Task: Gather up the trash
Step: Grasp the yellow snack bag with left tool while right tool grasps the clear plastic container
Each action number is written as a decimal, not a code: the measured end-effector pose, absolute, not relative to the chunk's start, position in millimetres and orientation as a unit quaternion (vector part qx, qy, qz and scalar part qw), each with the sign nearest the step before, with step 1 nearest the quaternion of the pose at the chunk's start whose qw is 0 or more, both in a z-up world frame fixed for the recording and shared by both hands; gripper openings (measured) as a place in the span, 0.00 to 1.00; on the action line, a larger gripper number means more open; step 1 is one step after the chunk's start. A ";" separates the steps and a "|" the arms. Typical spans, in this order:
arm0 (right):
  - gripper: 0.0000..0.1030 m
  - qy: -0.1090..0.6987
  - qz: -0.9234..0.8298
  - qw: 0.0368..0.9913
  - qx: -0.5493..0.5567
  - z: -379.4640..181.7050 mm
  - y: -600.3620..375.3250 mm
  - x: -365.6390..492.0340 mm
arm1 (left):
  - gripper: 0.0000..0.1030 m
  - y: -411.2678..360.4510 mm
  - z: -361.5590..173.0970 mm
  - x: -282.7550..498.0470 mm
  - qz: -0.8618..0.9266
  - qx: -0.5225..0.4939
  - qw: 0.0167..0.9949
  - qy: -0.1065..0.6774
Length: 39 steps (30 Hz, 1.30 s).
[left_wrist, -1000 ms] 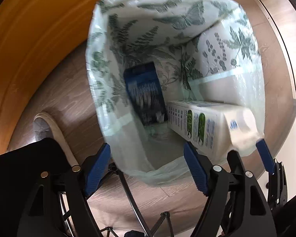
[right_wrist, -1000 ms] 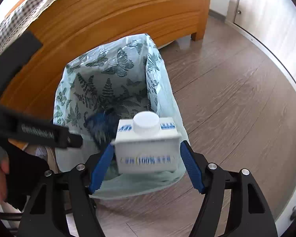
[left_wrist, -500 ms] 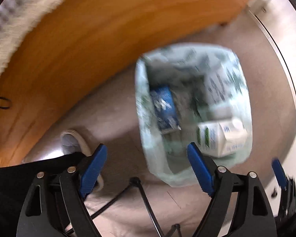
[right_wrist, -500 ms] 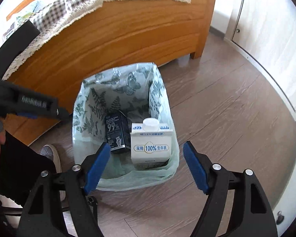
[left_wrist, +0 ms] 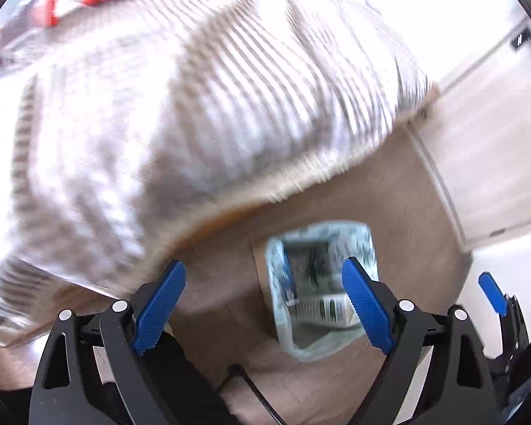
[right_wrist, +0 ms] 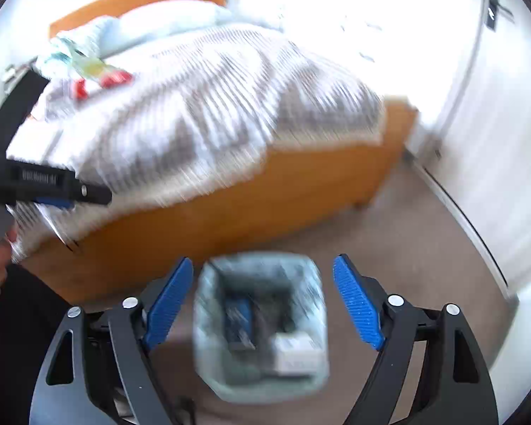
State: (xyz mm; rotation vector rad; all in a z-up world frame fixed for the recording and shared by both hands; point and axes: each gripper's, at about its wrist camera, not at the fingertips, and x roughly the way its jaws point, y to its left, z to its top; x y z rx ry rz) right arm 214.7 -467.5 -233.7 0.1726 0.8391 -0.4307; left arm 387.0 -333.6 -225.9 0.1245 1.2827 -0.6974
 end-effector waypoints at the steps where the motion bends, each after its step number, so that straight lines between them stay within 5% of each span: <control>1: 0.77 0.395 -0.199 0.894 0.079 -223.2 -460.4 226.9 | 0.86 -318.6 -218.4 397.8 -0.315 0.046 0.752 0.577; 24: 0.83 0.344 -0.016 0.933 -0.104 -134.1 -305.6 512.9 | 0.89 -22.2 -147.3 663.2 -0.160 -0.273 0.818 0.481; 33: 0.83 0.341 0.107 0.908 -0.220 -140.0 -233.7 621.3 | 0.87 39.7 -208.0 740.7 -0.136 -0.424 0.746 0.496; 39: 0.83 0.370 0.220 0.850 -0.304 -148.5 -200.2 673.4 | 0.76 43.3 -225.5 780.2 -0.133 -0.453 0.733 0.490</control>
